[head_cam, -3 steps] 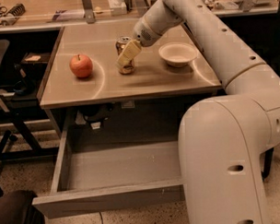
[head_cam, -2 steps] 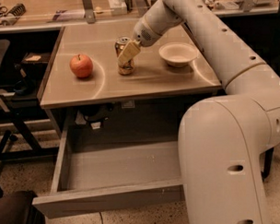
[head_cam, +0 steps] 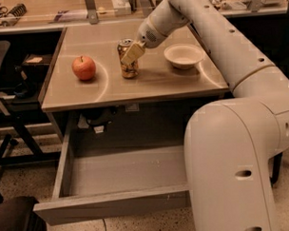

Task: Place orange can into top drawer

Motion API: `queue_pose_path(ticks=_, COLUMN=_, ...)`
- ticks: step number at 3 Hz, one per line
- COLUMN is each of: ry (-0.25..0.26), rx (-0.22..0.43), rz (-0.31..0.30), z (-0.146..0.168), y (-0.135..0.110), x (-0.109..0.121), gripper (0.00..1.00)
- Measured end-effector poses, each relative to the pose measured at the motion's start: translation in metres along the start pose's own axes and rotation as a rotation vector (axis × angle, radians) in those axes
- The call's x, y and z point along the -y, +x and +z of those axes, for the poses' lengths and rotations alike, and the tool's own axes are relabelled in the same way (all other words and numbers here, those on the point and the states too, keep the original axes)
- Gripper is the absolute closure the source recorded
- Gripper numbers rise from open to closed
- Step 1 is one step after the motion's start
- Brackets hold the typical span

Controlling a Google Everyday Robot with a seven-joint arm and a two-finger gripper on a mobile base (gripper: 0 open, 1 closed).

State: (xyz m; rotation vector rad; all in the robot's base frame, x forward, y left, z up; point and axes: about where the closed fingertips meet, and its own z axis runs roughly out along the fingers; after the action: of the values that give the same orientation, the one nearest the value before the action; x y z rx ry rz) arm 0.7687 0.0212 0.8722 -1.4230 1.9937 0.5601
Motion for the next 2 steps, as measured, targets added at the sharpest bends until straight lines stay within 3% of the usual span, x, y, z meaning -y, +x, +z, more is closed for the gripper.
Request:
queue_pose_path(ticks=1, ry=0.002, rx=-0.028, rz=-0.044, z=-0.009, y=-0.006, x=-0.010, gripper=1.00)
queue_pose_path(ticks=2, ry=0.029, rx=-0.067, rz=-0.077, z=-0.038, y=-0.004, x=-0.031, gripper=1.00)
